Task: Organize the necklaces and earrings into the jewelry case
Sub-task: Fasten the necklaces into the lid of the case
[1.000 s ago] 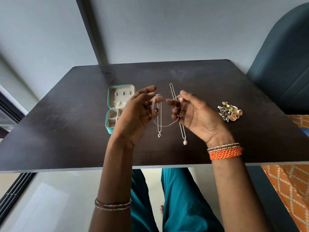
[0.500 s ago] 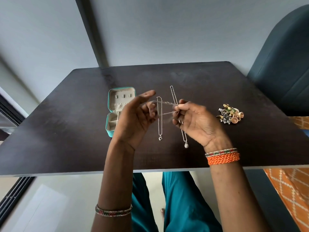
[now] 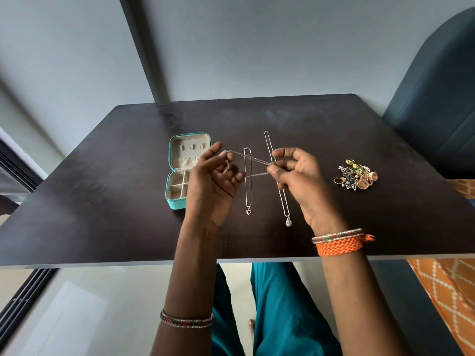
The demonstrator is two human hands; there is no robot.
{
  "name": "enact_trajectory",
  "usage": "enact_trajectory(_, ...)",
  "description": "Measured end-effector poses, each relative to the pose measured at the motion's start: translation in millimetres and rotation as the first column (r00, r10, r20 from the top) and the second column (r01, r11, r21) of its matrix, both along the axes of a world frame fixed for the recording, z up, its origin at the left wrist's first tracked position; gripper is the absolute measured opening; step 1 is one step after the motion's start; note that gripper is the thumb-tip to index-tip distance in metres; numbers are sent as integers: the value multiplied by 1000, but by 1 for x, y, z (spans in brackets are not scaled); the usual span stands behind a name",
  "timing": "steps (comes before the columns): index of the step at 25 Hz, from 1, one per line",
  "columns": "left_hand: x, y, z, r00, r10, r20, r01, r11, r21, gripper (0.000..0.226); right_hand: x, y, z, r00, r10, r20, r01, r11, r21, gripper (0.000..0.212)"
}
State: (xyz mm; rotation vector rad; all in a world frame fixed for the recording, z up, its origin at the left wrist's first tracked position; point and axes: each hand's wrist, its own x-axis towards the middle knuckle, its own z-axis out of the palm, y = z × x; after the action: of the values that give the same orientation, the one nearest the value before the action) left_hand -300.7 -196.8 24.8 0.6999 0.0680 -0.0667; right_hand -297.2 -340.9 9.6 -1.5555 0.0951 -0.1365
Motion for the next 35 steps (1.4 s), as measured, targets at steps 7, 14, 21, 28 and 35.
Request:
enact_trajectory(7,-6,-3,3,998,-53,27,46,975,218,31,-6,-7,6,983,-139,122,151,984,-92,45)
enact_trajectory(14,-6,3,2,993,-116,30,112,988,110,27,-9,-5,5,925,-357,128,337,928,157,41)
enact_trajectory(21,-8,3,-4,984,-174,31,176,981,-81,34,-9,0,8,989,-145,-16,140,922,362,27)
enact_trajectory(28,-15,-8,1,982,-187,31,185,980,72,17,-19,-14,47,891,449,-66,-354,598,-719,26)
enact_trajectory(35,-13,-15,2,977,-192,89,187,980,60,11,-25,-13,46,926,372,65,-189,606,-772,22)
